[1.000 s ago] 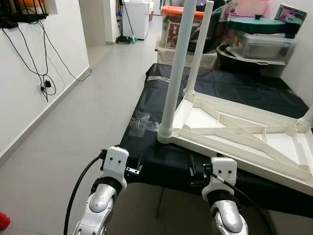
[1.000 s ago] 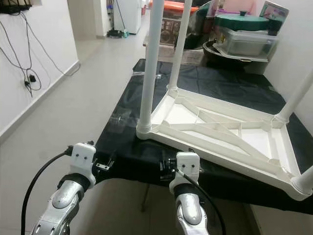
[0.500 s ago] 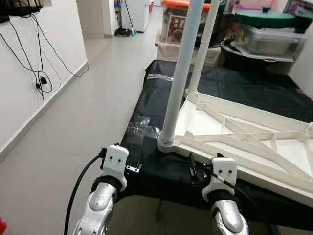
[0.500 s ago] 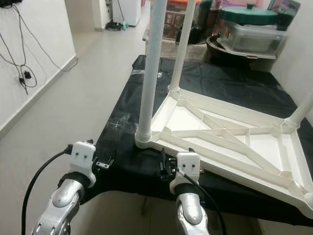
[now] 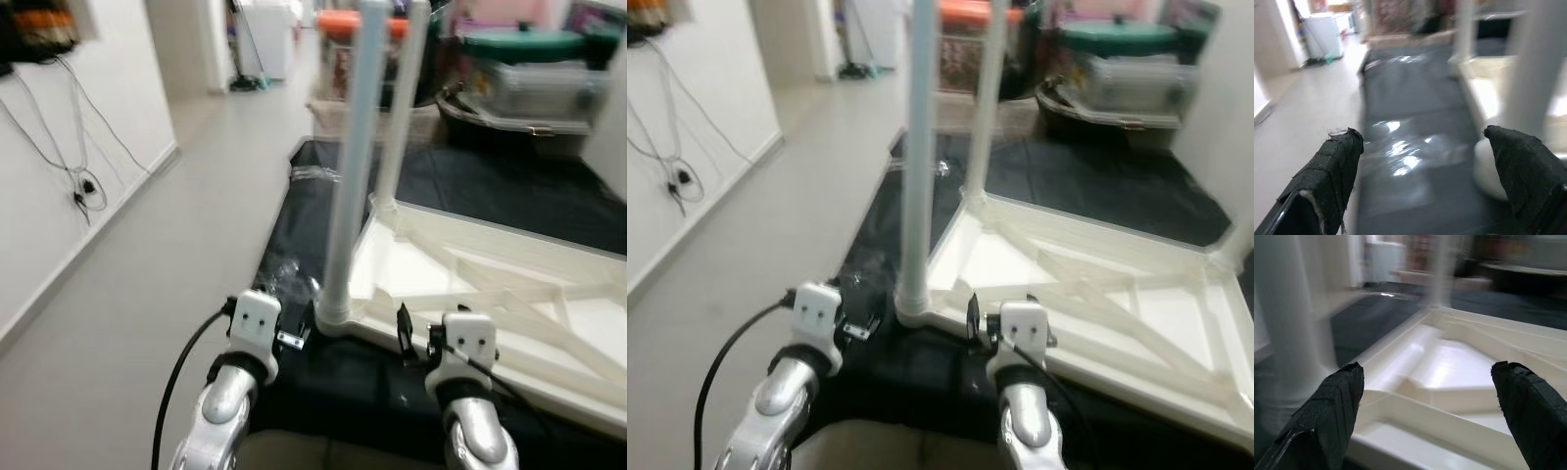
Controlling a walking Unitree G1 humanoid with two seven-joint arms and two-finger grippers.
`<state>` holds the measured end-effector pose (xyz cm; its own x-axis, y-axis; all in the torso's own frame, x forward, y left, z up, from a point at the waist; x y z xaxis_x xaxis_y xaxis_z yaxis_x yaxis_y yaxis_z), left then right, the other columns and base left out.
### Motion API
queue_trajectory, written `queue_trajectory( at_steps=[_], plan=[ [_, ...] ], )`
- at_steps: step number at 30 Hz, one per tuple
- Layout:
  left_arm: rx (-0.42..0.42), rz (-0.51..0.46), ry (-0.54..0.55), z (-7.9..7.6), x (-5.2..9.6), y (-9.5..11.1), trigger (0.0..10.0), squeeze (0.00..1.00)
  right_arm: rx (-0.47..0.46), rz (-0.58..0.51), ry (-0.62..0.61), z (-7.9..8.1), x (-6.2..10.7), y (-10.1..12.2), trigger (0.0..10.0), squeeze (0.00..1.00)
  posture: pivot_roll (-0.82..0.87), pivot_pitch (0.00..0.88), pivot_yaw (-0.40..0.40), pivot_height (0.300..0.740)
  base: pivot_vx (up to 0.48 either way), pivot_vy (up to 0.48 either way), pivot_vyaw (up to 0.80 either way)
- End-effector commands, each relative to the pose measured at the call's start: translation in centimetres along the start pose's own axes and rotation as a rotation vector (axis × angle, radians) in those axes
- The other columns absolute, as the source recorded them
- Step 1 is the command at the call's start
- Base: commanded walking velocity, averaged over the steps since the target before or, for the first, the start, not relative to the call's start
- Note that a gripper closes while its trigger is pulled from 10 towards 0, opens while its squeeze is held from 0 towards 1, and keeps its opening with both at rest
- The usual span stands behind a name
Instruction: Building children table
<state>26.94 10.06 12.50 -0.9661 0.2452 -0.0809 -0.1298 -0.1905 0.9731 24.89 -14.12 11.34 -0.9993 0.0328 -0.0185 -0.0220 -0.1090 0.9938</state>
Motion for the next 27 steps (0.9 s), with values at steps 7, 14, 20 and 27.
queue_trajectory(
  at_steps=[7,14,20,27],
  plan=[
    [0.0,0.001,0.004,-0.2,0.0,0.0,10.0,0.0,-0.009,0.016,-0.05,-1.9,-0.3,-0.1,10.0,0.0,0.08,0.0,-0.082,0.74,0.0,0.0,0.0],
    [0.026,0.011,-0.033,-0.7,0.1,-0.1,10.0,0.0,-0.104,0.033,0.083,-2.5,-1.5,0.6,10.0,0.0,0.08,0.0,-0.082,0.74,0.0,0.0,0.0],
    [0.076,0.04,-0.122,-1.7,0.7,-0.4,10.0,0.0,-0.077,0.088,0.382,-4.5,-3.0,3.1,10.0,0.0,0.09,0.0,-0.09,0.74,0.0,0.0,0.0],
    [0.131,0.036,-0.178,-2.3,1.1,-0.1,10.0,0.0,-0.045,0.127,0.575,-4.6,-4.0,4.5,10.0,1.0,0.09,0.0,-0.092,0.74,0.0,0.0,0.0]
  ],
)
Point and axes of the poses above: a point about 5 cm out from each wrist's last joint towards the gripper, its own x axis pointing back from the gripper into the wrist, its own y axis along the axis of the wrist's last joint, z = x × y, the point moved 1 cm from there along -x, pointing out of the wrist towards the gripper, and after that the axes turned 8 degrees about -x, right-handed, at the moved point
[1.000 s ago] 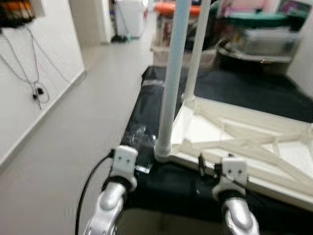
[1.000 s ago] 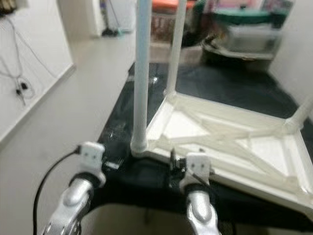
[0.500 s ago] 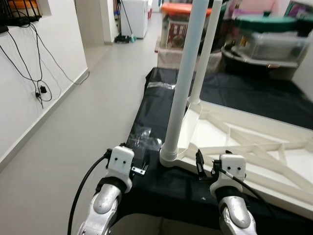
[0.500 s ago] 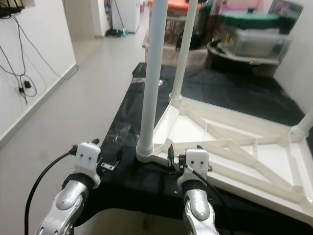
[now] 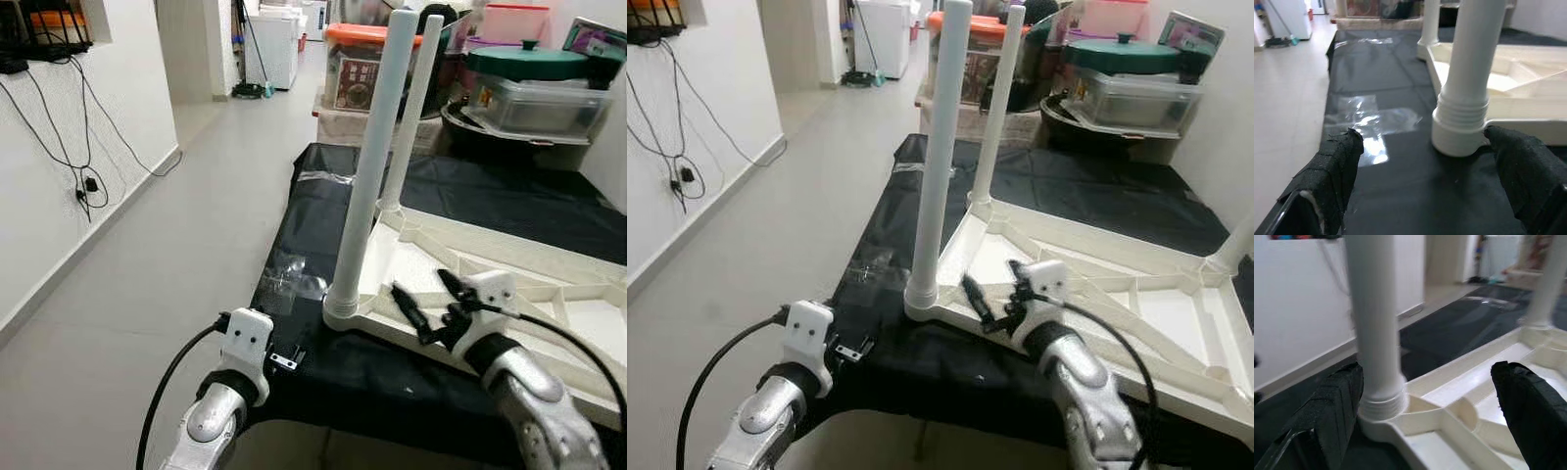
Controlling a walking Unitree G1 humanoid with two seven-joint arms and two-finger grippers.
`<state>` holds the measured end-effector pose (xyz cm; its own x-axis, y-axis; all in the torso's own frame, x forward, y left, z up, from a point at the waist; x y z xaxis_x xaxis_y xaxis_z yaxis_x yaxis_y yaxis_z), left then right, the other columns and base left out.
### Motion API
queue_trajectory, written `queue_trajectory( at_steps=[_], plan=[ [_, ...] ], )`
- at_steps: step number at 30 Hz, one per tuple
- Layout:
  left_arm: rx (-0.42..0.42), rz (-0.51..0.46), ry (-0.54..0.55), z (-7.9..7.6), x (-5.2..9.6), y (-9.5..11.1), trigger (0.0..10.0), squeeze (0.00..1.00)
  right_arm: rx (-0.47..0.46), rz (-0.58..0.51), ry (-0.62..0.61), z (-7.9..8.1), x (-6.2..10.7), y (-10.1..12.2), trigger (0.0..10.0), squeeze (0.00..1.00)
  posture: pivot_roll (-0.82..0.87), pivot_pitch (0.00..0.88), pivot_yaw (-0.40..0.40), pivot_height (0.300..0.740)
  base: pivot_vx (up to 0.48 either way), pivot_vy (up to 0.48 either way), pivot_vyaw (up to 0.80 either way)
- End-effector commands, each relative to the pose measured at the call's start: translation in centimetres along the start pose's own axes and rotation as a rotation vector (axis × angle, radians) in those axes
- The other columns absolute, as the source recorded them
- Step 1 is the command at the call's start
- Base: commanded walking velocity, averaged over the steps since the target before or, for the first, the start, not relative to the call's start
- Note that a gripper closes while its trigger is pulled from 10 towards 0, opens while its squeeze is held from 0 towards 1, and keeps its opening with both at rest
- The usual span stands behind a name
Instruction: Building children table
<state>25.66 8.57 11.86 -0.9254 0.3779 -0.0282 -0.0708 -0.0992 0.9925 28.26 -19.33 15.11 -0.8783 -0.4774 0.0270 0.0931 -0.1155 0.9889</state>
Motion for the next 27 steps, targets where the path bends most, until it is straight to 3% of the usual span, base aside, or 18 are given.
queue_trajectory(
  at_steps=[1,3,7,8,9,10,17,27],
  plan=[
    [0.024,0.007,-0.032,-0.4,0.1,0.0,10.0,0.0,-0.012,0.013,0.055,-0.1,-0.4,0.3,10.0,1.0,0.09,0.0,-0.092,0.74,0.0,0.0,0.0],
    [0.058,0.002,-0.086,-1.1,0.5,0.3,10.0,0.0,0.005,0.04,0.151,0.2,-1.3,0.7,10.0,1.0,0.1,0.005,-0.104,0.74,0.0,0.0,0.0],
    [0.074,-0.003,-0.116,-1.5,1.0,0.6,10.0,0.0,0.027,0.072,0.216,0.7,-2.3,0.8,10.0,1.0,0.1,0.018,-0.105,0.74,0.0,0.0,0.0],
    [0.075,-0.005,-0.119,-1.6,1.2,0.7,10.0,0.0,0.037,0.08,0.234,0.8,-2.8,0.8,10.0,0.2,0.11,0.034,-0.111,0.74,0.0,0.0,0.0],
    [0.075,-0.005,-0.119,-1.6,1.2,0.7,10.0,0.0,0.037,0.08,0.234,0.8,-2.8,0.8,10.0,0.2,0.11,0.034,-0.111,0.74,0.0,0.0,0.0],
    [0.073,-0.002,-0.122,-1.6,1.6,0.8,10.0,0.0,0.038,0.086,0.256,0.9,-3.5,0.9,10.0,0.0,0.11,0.048,-0.116,0.74,0.0,0.0,0.0],
    [0.07,0.008,-0.129,-1.8,2.5,1.1,10.0,0.0,0.026,0.08,0.29,1.1,-5.3,1.6,10.0,0.0,0.12,0.078,-0.13,0.74,0.0,0.0,0.0],
    [0.064,0.018,-0.177,-2.2,3.3,1.5,10.0,0.0,0.034,0.061,0.319,1.1,-6.6,2.5,10.0,0.0,0.13,0.085,-0.133,0.74,0.0,0.0,0.0]
  ],
)
Point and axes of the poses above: a point about 5 cm out from each wrist's last joint towards the gripper, its own x axis pointing back from the gripper into the wrist, its own y axis along the axis of the wrist's last joint, z = x × y, the point moved 1 cm from there along -x, pointing out of the wrist towards the gripper, and after that the axes turned 8 degrees about -x, right-handed, at the moved point
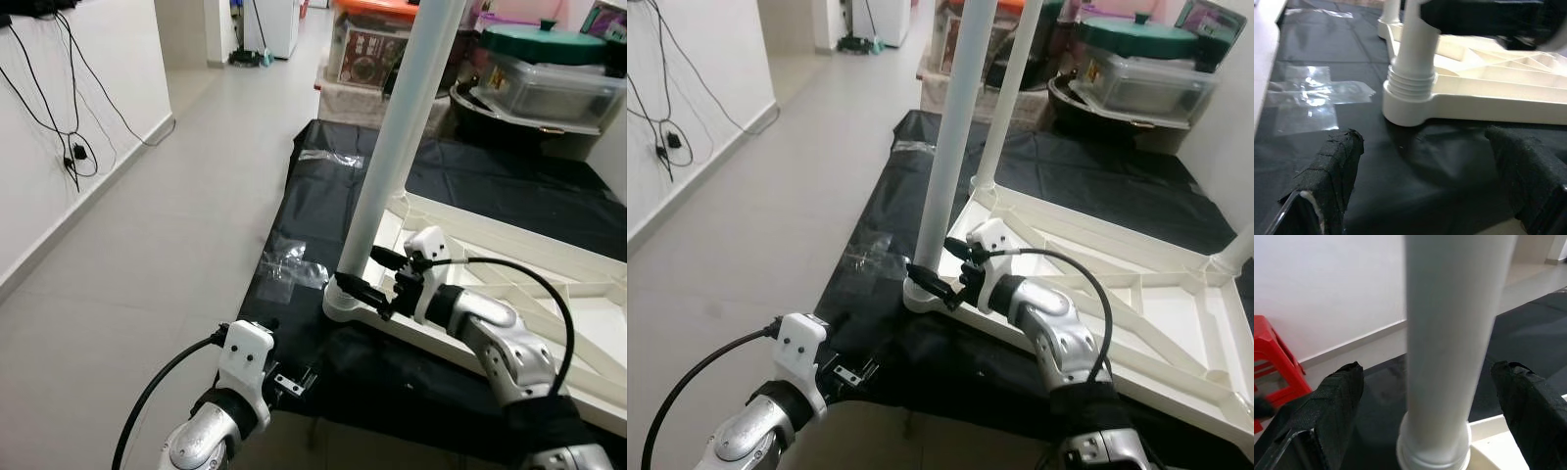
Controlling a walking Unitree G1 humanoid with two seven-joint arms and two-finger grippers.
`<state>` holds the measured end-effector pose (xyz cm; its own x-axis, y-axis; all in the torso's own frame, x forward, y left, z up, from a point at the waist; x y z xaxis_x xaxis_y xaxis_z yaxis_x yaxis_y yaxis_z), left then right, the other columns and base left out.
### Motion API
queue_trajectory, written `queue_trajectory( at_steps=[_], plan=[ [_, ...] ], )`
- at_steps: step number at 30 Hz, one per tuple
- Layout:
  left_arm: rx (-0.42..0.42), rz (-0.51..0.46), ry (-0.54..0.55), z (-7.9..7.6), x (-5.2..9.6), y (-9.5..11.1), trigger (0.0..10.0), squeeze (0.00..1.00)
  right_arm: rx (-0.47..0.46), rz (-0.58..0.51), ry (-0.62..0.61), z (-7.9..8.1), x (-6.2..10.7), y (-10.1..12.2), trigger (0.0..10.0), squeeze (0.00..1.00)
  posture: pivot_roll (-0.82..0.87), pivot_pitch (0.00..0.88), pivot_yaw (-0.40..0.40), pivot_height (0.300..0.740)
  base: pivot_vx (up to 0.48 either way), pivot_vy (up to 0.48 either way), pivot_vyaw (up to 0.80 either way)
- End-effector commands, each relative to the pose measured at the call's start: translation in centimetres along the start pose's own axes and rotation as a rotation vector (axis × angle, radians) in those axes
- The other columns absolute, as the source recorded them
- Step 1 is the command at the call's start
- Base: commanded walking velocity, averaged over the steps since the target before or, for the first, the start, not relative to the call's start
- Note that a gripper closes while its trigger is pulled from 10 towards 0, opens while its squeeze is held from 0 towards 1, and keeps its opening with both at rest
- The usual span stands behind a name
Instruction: Building children table
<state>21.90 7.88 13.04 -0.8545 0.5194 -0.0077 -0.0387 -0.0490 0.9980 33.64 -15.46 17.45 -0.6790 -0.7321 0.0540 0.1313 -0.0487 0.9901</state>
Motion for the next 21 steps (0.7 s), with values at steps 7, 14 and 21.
queue_trajectory(
  at_steps=[7,14,21],
  plan=[
    [0.006,0.017,-0.018,-0.5,0.3,0.0,10.0,0.0,0.011,-0.038,-0.014,-0.8,-1.1,1.0,10.0,0.0,0.14,0.087,-0.143,0.74,0.0,0.0,0.0],
    [0.008,0.024,-0.016,-0.6,0.6,0.2,10.0,0.0,0.015,-0.062,-0.024,-1.2,-2.0,1.8,10.0,0.0,0.14,0.088,-0.148,0.74,0.0,0.0,0.0],
    [0.011,0.033,-0.023,-0.8,0.6,0.1,10.0,0.0,0.01,-0.096,-0.013,-1.2,-2.6,2.4,10.0,0.0,0.14,0.081,-0.149,0.74,0.0,0.0,0.0]
  ],
)
Point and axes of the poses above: a point about 5 cm out from each wrist's last joint towards the gripper, its own x axis pointing back from the gripper into the wrist, its own y axis along the axis of the wrist's last joint, z = x × y, the point moved 1 cm from there along -x, pointing out of the wrist towards the gripper, and after that the axes turned 8 degrees about -x, right-handed, at the moved point
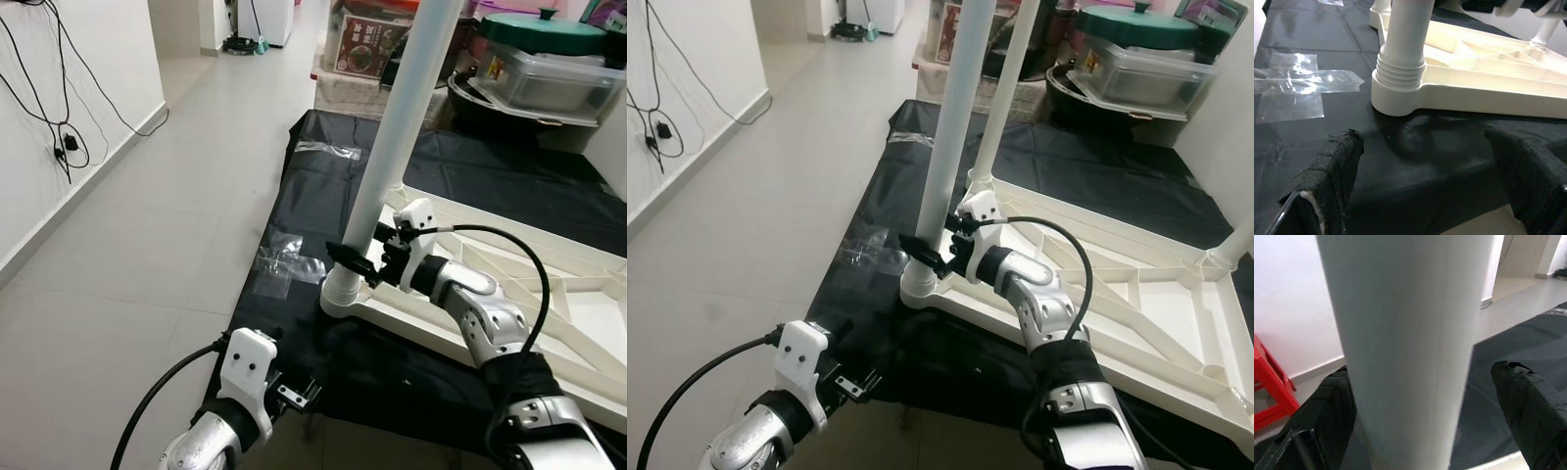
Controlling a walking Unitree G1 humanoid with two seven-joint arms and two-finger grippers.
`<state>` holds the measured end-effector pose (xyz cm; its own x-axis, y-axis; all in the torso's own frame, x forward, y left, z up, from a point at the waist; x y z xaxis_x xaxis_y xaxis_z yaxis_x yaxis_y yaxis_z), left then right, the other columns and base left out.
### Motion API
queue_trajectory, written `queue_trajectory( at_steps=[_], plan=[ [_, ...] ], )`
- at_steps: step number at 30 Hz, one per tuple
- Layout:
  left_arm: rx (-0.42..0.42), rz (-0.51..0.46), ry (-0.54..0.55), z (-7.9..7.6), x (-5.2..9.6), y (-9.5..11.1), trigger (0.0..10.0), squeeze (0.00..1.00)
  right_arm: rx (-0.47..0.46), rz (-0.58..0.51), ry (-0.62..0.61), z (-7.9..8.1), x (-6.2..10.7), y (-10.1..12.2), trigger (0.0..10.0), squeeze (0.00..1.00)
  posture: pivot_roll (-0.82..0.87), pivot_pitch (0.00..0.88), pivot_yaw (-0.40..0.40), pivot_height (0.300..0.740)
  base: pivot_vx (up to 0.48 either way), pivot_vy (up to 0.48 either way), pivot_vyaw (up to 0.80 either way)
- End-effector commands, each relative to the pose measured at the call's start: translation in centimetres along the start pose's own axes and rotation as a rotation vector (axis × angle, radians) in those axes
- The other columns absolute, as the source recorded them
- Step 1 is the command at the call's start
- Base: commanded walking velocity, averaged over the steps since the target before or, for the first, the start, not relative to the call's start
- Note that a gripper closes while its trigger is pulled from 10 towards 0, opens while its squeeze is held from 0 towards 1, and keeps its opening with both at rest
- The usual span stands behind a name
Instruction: Building children table
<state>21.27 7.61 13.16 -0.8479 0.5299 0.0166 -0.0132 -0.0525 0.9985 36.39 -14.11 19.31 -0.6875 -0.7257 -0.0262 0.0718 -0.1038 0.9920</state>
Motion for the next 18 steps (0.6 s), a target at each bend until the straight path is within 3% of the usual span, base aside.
queue_trajectory(
  at_steps=[1,5,6,18],
  plan=[
    [0.001,0.01,-0.009,-0.3,0.2,0.0,10.0,0.0,0.002,-0.021,-0.008,-0.3,0.0,0.3,10.0,0.0,0.14,0.081,-0.149,0.74,0.0,0.0,0.0],
    [0.001,0.012,-0.01,-0.3,0.2,-0.1,10.0,0.0,-0.007,-0.034,0.008,0.0,-0.4,0.3,10.0,0.0,0.14,0.08,-0.15,0.74,0.0,0.0,0.0],
    [0.001,0.013,-0.011,-0.3,0.1,0.0,10.0,0.0,-0.012,-0.039,0.013,0.2,-0.6,0.3,0.0,0.0,0.14,0.081,-0.15,0.74,0.0,0.0,0.0],
    [0.0,0.018,-0.009,-0.1,0.1,-0.1,10.0,0.0,-0.031,-0.048,0.032,1.3,-1.0,-0.9,0.0,0.0,0.14,0.081,-0.149,0.74,0.0,0.0,0.0]
  ],
)
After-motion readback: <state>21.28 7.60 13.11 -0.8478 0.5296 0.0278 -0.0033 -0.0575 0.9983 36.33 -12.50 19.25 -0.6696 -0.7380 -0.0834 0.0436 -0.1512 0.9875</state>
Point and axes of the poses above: a point about 5 cm out from each wrist's last joint towards the gripper, its own x axis pointing back from the gripper into the wrist, its own y axis along the axis of the wrist's last joint, z = x × y, the point moved 1 cm from there along -x, pointing out of the wrist towards the gripper, and after that the axes turned 8 degrees about -x, right-handed, at the moved point
